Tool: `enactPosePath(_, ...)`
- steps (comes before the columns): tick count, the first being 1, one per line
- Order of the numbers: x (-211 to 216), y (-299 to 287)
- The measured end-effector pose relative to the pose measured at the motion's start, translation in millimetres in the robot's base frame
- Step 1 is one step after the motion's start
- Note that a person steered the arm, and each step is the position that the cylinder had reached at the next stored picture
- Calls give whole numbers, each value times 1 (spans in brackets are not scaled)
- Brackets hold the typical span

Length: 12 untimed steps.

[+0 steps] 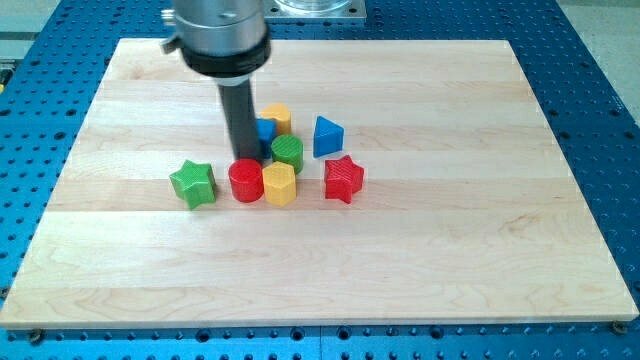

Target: Move the blue blocks to the center right of the board

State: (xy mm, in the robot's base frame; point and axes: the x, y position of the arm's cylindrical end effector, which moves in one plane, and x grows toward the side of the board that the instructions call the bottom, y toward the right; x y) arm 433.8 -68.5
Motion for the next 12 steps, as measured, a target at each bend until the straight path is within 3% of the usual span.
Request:
enactPosePath(1,-1,13)
enactPosePath(5,-21,-33)
enactPosePath(8,-40,70)
enactPosePath(11,-40,141)
enactPosePath(12,-36,135)
